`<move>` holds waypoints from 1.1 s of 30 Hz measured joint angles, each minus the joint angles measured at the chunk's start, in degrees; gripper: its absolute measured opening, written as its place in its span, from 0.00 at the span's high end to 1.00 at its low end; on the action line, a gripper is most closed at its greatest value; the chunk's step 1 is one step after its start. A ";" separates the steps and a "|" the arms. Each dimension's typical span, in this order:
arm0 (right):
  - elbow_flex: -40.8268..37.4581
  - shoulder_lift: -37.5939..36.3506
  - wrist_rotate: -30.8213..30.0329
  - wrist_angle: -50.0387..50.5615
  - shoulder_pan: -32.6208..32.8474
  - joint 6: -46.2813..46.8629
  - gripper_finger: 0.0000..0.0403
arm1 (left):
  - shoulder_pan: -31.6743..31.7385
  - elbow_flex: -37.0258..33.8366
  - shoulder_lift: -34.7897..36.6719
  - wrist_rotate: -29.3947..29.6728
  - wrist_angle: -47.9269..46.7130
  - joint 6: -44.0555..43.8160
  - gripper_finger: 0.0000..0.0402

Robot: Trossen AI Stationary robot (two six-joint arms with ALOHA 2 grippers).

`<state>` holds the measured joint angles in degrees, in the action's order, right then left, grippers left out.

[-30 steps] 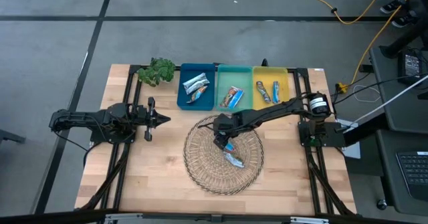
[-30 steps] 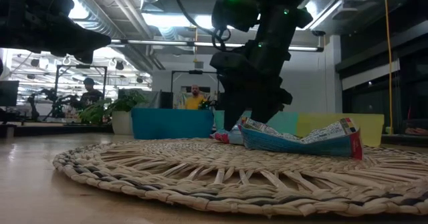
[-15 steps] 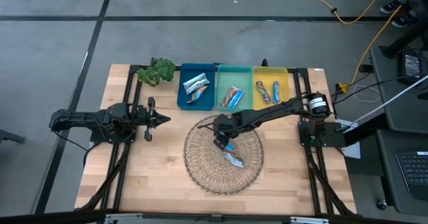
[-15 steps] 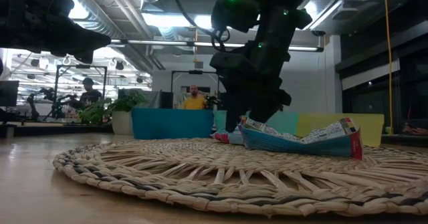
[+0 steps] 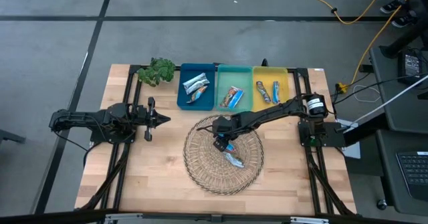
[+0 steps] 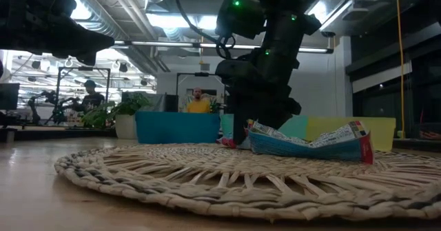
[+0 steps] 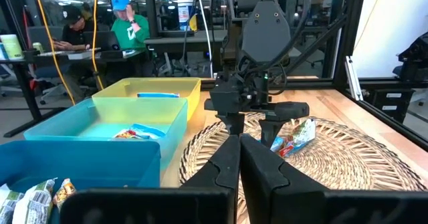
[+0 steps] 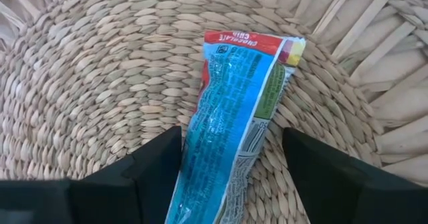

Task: Pick and place Granola Bars by type
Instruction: Put the orange granola bar into the green bin

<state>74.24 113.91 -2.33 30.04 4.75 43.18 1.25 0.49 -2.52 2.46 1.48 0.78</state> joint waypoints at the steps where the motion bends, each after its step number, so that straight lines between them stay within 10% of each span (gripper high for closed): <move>1: 0.00 0.00 0.02 0.02 0.00 0.04 0.36 | 0.01 -0.02 0.01 0.00 0.00 0.00 0.99; 33: 11.22 -0.90 0.78 9.82 0.00 -7.73 0.64 | 0.01 0.00 0.02 0.00 0.00 0.00 0.99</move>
<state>85.46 113.00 -1.55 39.87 4.75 35.45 1.26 0.49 -2.50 2.46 1.48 0.78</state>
